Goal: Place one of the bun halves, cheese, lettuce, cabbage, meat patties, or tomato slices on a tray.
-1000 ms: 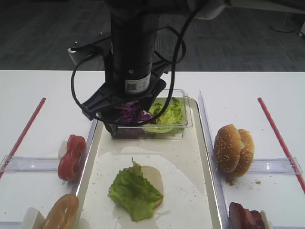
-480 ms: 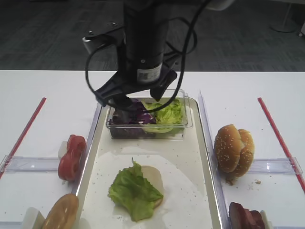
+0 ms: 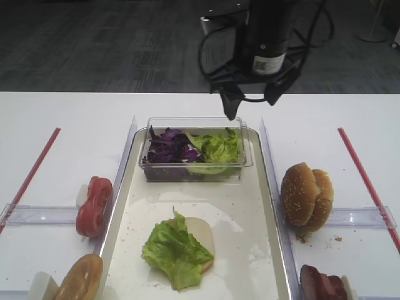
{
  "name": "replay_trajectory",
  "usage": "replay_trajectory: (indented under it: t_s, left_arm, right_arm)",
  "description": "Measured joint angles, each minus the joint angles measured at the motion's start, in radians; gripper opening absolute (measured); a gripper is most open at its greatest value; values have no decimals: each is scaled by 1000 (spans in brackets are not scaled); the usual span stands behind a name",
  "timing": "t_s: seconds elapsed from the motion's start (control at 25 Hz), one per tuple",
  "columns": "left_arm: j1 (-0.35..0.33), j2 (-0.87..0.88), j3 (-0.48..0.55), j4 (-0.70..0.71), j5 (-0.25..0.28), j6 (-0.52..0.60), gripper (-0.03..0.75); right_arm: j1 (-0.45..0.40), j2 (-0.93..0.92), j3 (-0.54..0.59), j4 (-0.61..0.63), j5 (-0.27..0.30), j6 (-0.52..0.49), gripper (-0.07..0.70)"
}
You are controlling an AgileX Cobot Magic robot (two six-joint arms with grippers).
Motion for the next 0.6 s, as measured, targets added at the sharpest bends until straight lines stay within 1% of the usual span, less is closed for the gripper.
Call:
replay_trajectory:
  t_s: [0.32, 0.6]
  left_arm:
    - [0, 0, 0, 0, 0, 0, 565]
    - [0, 0, 0, 0, 0, 0, 565]
  right_arm:
    - [-186, -4, 0, 0, 0, 0, 582]
    - [-324, -4, 0, -6, 0, -13, 581]
